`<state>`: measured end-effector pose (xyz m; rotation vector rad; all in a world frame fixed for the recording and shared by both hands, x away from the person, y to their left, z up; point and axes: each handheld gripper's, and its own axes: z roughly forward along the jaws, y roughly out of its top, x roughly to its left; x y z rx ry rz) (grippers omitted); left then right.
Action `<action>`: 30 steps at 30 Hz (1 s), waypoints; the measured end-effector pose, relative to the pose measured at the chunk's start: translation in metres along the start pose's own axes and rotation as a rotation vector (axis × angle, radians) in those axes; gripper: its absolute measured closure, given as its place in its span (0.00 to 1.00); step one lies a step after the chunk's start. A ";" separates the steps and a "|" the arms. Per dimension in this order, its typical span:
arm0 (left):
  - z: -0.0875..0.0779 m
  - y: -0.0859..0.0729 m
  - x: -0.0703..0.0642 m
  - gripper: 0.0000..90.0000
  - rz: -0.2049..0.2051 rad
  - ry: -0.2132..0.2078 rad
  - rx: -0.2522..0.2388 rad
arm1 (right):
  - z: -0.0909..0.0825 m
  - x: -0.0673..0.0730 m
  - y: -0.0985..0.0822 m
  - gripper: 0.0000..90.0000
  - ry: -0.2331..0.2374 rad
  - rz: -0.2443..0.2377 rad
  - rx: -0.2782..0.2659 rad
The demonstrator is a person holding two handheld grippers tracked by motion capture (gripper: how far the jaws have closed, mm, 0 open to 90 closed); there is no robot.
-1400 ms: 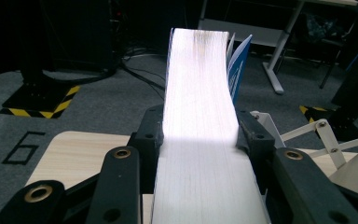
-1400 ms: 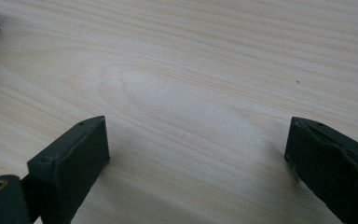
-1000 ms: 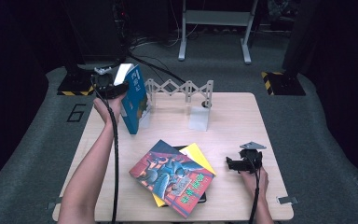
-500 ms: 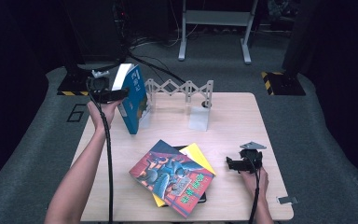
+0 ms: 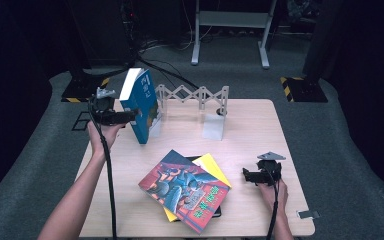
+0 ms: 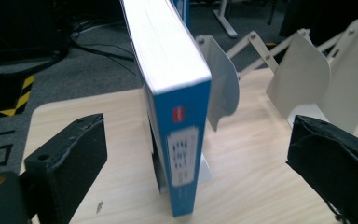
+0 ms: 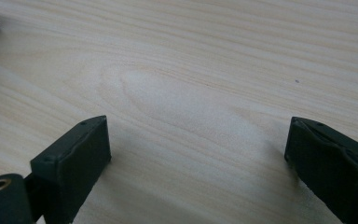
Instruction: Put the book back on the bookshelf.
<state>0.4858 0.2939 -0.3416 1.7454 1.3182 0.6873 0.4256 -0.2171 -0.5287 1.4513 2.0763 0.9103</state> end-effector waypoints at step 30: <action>0.001 -0.120 -0.015 0.01 0.038 -0.106 0.154 | -0.004 0.005 -0.004 0.08 0.007 -0.035 -0.005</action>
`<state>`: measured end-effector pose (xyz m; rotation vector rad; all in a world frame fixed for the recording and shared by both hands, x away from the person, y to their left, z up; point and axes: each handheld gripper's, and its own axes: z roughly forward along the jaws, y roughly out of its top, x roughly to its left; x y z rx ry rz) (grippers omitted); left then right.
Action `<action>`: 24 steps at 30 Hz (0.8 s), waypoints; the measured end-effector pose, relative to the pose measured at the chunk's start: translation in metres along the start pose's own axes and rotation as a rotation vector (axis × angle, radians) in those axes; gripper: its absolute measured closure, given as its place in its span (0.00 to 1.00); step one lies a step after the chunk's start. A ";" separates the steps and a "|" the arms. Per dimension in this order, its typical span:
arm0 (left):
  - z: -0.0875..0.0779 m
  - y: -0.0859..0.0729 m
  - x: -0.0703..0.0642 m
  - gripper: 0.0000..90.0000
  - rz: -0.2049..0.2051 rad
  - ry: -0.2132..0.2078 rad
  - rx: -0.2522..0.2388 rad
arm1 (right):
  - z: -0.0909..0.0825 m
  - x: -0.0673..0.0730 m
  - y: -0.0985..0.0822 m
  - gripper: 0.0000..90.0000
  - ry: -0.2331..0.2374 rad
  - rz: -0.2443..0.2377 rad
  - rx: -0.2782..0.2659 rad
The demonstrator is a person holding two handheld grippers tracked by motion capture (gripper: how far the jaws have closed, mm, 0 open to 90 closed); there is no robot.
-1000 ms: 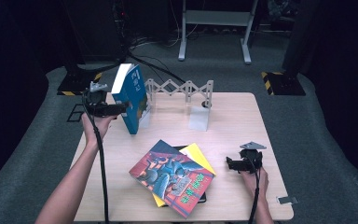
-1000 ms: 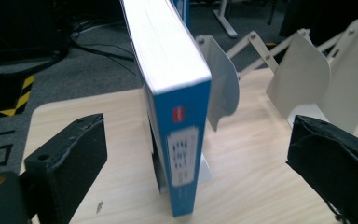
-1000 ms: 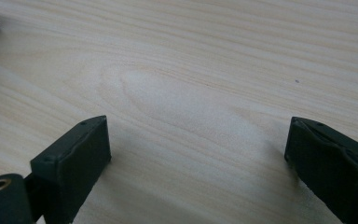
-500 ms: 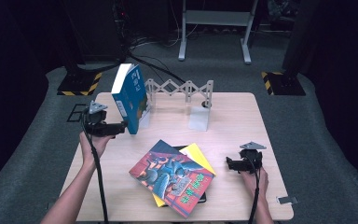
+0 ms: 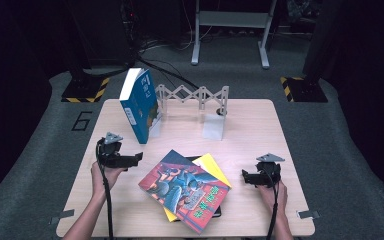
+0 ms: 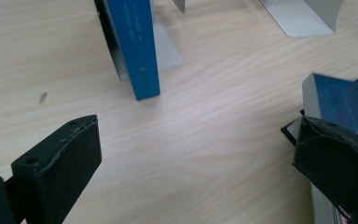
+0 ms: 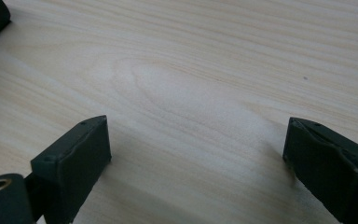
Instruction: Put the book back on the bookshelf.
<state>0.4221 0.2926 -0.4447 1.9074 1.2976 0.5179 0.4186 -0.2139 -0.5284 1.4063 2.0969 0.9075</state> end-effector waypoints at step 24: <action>-0.003 -0.038 -0.012 0.00 0.041 0.004 0.033 | -0.085 0.064 0.001 0.26 0.228 -0.048 -0.038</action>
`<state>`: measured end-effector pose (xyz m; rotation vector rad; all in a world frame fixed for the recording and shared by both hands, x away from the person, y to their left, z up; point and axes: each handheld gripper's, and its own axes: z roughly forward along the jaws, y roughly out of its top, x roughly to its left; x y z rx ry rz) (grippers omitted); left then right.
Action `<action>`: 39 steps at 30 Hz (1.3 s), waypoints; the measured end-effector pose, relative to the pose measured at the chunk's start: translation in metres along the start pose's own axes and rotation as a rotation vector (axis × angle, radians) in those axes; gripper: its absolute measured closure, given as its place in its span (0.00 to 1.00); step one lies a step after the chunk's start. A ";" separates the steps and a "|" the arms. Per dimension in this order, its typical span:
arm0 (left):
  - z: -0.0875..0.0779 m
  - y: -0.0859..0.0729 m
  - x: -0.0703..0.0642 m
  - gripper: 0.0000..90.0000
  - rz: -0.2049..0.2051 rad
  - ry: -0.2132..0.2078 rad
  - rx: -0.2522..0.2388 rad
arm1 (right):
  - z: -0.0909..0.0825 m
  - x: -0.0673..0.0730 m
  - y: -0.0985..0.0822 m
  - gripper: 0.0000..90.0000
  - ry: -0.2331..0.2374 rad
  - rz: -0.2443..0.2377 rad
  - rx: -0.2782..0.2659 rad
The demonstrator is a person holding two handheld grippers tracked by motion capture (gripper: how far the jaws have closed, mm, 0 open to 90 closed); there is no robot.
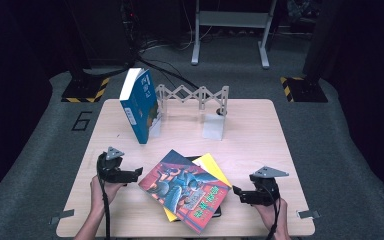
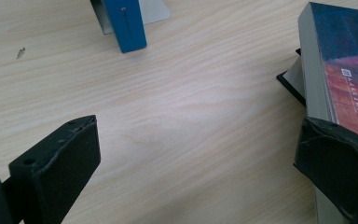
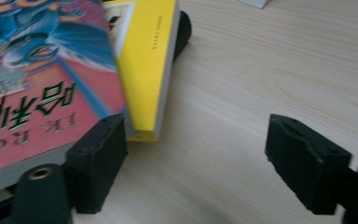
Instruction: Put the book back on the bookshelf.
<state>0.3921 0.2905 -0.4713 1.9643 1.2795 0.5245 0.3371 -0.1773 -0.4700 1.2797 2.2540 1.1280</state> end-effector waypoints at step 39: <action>0.005 -0.015 -0.009 0.01 0.013 -0.025 0.026 | 0.024 0.020 0.021 0.61 0.035 -0.066 -0.029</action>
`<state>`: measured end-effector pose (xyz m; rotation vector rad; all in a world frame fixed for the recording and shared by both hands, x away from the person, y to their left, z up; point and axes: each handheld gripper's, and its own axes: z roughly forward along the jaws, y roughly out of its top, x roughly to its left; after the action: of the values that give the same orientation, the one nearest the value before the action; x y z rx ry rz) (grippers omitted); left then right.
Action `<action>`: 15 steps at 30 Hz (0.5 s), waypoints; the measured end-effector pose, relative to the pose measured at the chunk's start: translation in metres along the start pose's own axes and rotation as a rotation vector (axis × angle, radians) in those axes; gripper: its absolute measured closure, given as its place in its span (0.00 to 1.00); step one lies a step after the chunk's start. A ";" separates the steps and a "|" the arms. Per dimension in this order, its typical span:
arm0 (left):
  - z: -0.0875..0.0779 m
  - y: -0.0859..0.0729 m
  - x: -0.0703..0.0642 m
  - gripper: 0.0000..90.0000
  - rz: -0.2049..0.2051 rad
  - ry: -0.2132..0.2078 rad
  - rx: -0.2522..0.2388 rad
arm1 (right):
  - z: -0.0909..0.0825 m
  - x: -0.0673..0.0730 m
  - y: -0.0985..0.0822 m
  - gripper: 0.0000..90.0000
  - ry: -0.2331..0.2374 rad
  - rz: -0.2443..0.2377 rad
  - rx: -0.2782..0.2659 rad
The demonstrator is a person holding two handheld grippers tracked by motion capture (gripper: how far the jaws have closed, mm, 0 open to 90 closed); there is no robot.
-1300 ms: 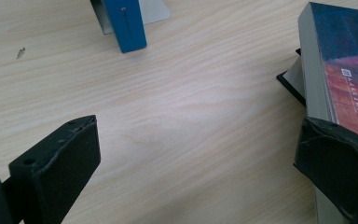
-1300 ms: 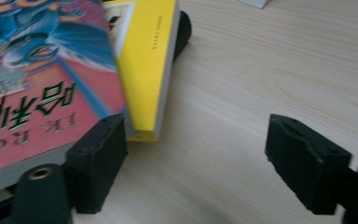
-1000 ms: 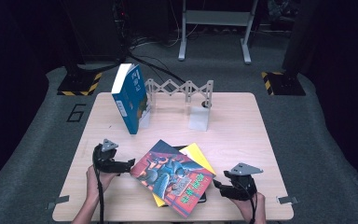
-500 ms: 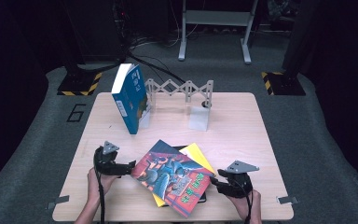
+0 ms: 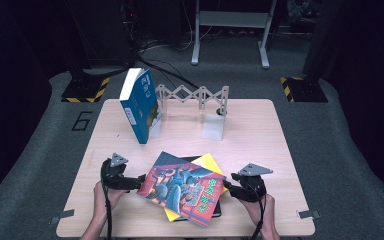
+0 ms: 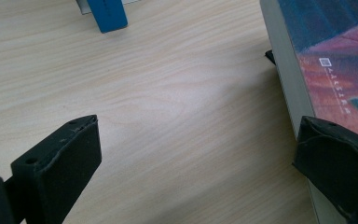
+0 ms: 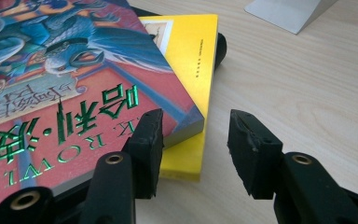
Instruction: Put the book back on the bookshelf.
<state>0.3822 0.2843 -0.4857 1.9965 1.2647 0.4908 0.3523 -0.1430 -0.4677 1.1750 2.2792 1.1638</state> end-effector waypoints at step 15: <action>-0.007 0.004 0.008 0.00 -0.018 -0.038 -0.019 | 0.001 0.004 0.005 0.46 0.097 0.080 0.007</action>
<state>0.3831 0.2927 -0.4785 1.9675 1.2498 0.4527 0.3531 -0.1374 -0.4642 1.2478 2.3276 1.2694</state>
